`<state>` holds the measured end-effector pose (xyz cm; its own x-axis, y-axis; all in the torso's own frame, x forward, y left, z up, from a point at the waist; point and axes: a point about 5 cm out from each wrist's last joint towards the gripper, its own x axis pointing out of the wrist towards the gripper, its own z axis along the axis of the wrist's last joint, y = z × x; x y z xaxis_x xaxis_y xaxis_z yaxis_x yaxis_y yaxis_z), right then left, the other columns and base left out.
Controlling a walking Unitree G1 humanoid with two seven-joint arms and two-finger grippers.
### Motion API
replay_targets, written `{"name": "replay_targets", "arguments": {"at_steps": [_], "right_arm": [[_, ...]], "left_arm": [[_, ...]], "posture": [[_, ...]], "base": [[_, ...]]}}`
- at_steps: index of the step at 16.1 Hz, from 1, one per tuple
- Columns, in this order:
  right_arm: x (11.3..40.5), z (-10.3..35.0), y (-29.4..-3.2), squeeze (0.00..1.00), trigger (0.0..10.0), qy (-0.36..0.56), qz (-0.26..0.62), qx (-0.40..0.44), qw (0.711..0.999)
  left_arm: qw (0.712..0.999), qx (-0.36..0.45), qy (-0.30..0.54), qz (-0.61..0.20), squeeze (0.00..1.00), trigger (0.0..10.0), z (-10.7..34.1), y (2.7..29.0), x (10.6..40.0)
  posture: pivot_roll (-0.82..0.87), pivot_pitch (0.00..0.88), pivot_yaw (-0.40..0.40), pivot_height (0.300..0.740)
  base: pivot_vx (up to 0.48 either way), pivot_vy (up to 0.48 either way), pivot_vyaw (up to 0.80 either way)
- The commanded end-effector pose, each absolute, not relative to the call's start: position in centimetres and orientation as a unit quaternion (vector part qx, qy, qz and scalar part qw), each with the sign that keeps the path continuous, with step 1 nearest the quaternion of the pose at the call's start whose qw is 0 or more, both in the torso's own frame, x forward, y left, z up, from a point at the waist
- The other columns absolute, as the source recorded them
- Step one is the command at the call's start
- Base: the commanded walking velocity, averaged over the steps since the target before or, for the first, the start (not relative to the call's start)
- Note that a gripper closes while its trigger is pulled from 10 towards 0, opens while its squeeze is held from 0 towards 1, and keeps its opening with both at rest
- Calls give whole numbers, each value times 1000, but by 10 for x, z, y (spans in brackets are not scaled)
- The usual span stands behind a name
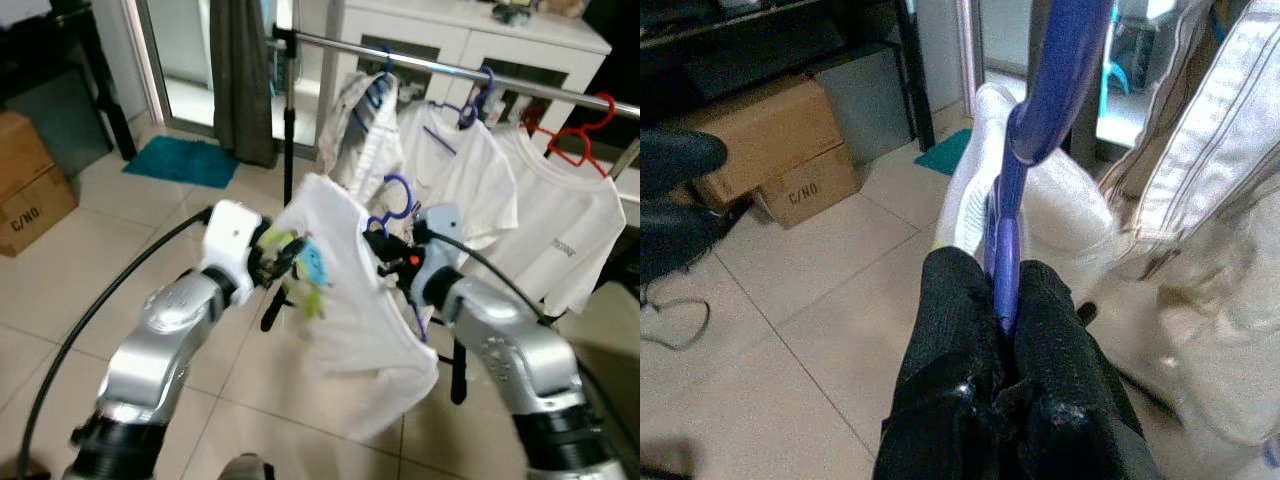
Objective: Hang hanger
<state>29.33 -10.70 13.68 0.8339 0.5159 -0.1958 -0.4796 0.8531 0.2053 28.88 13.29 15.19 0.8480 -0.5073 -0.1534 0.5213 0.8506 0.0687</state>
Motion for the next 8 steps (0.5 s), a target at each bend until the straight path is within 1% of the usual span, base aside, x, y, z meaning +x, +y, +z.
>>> {"name": "replay_targets", "arguments": {"at_steps": [1, 3, 4, 5, 6, 8], "right_arm": [[299, 145, -112, 0, 10000, 106, 242, 77, 961], [301, 147, -106, 0, 10000, 103, 248, 86, 959], [305, 148, -101, 0, 10000, 103, 248, 95, 958], [306, 150, -99, 0, 10000, 104, 249, 104, 957], [307, 150, -97, 0, 10000, 104, 251, 108, 956], [307, 156, -93, 0, 10000, 99, 263, 119, 952]], "left_arm": [[954, 49, 61, -289, 1000, 10000, 153, 123, 291], [951, 57, 58, -300, 1000, 10000, 153, 116, 293], [945, 77, 59, -314, 976, 10000, 150, 109, 293], [942, 80, 59, -321, 204, 10000, 149, 108, 293], [942, 79, 59, -321, 0, 10000, 148, 108, 293], [939, 55, 50, -336, 0, 10000, 148, 104, 296]], "posture": [[-58, 0, -64, 740], [-61, 0, -56, 740], [-60, 0, -60, 740], [-63, 0, -61, 740], [-66, 0, -60, 740], [-68, 0, -61, 740]], "base": [[0, 0, 0], [0, 0, 0], [0, 0, 0], [0, 0, 0], [0, 0, 0], [0, 0, 0]]}}
